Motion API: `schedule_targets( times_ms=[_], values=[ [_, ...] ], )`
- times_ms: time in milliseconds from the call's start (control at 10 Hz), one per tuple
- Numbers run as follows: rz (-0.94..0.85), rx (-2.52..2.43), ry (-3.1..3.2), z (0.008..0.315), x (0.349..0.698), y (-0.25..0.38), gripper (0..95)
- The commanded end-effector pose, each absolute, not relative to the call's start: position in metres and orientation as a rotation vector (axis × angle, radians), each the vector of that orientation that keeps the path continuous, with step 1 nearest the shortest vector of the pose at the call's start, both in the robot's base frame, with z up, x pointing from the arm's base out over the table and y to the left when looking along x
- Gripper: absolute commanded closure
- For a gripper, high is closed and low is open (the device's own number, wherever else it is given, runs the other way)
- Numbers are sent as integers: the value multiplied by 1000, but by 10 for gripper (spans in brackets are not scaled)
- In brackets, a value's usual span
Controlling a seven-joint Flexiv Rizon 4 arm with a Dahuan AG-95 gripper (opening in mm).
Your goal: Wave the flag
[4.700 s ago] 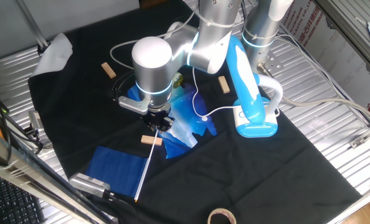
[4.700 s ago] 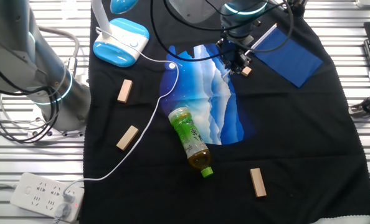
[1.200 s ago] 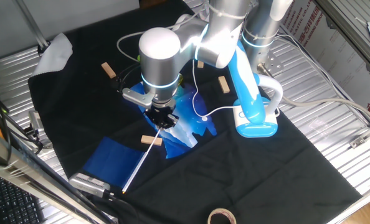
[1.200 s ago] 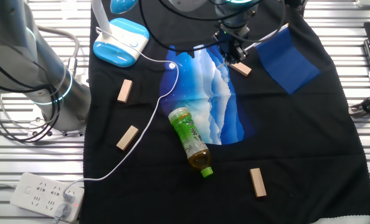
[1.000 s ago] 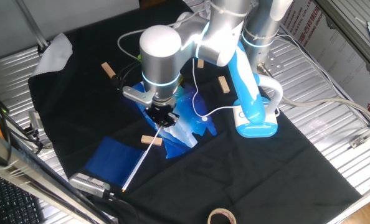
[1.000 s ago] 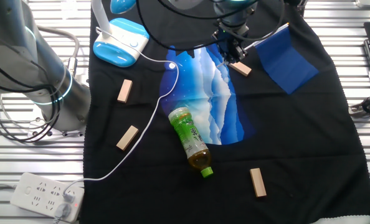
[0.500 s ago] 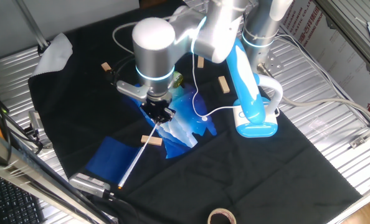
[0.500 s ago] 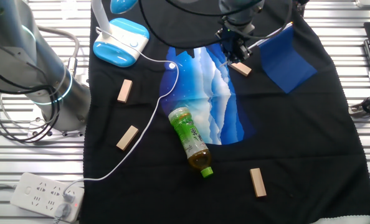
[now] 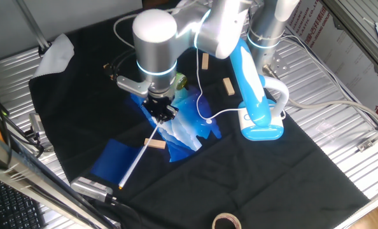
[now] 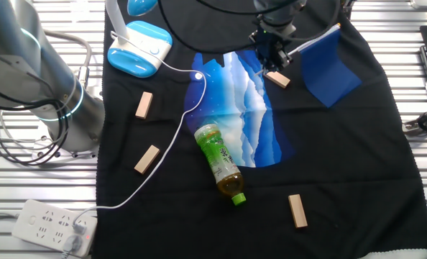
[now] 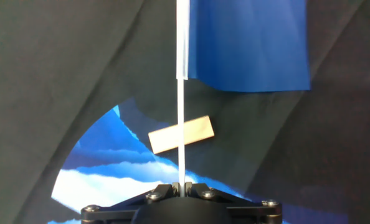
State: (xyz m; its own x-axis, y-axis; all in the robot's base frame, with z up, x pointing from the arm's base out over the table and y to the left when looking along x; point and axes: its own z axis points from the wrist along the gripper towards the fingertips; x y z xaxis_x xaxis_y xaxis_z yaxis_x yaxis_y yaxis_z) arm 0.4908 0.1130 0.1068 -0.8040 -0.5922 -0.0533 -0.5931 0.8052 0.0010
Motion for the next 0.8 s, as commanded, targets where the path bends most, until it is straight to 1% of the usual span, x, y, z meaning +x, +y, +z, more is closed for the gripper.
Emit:
schedule_targets(
  times_ms=[100,800],
  values=[
    [24,-957,2939,112,490,113,950],
    [24,-934,2944,135,482,113,950]
  ],
)
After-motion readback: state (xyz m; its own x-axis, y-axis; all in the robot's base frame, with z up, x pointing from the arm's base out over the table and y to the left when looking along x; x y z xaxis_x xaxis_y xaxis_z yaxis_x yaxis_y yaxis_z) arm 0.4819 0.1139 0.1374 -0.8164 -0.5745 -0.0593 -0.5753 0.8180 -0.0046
